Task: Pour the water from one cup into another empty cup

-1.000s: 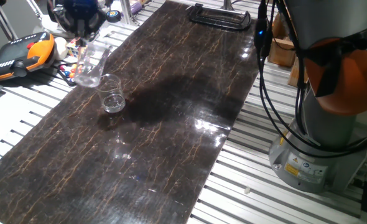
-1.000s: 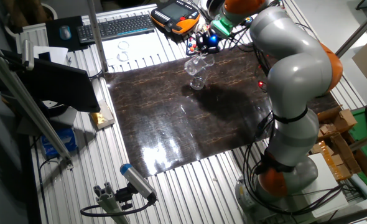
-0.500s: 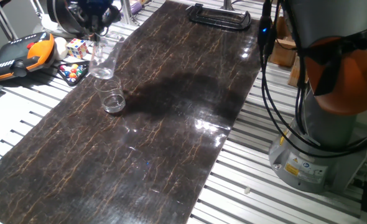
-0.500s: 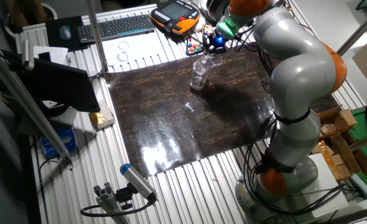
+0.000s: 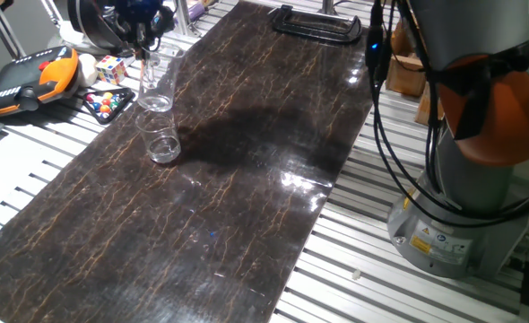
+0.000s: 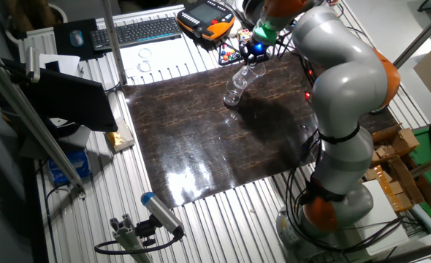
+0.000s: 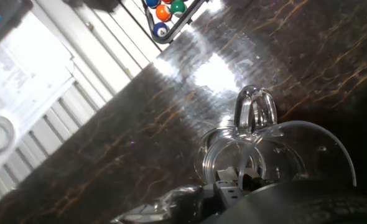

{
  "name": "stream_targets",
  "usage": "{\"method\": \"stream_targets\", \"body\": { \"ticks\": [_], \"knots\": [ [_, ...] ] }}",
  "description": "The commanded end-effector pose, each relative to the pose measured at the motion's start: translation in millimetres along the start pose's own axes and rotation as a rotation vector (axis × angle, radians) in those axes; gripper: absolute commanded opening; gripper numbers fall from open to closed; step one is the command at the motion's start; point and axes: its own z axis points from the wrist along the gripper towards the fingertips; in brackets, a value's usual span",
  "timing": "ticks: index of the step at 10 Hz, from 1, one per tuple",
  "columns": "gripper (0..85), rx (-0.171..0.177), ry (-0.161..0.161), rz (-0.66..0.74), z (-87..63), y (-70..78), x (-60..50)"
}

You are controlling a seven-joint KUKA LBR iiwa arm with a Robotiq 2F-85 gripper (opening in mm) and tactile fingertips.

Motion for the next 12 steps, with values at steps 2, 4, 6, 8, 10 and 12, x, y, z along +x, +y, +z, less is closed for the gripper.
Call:
{"method": "stream_targets", "body": {
  "ticks": [2, 4, 6, 8, 10, 12],
  "knots": [
    [0.7, 0.002, -0.010, -0.031, -0.2, 0.0, -0.1],
    [0.7, -0.003, -0.051, -0.097, -0.2, 0.0, -0.1],
    [0.7, 0.018, -0.050, -0.118, -0.2, 0.0, -0.1],
    [0.7, 0.056, -0.055, -0.122, -0.7, -1.4, -1.5],
    [0.7, 0.086, -0.075, -0.128, -4.5, -21.0, -18.5],
    [0.7, 0.099, -0.096, -0.109, -4.0, -39.3, -33.1]
  ]
}}
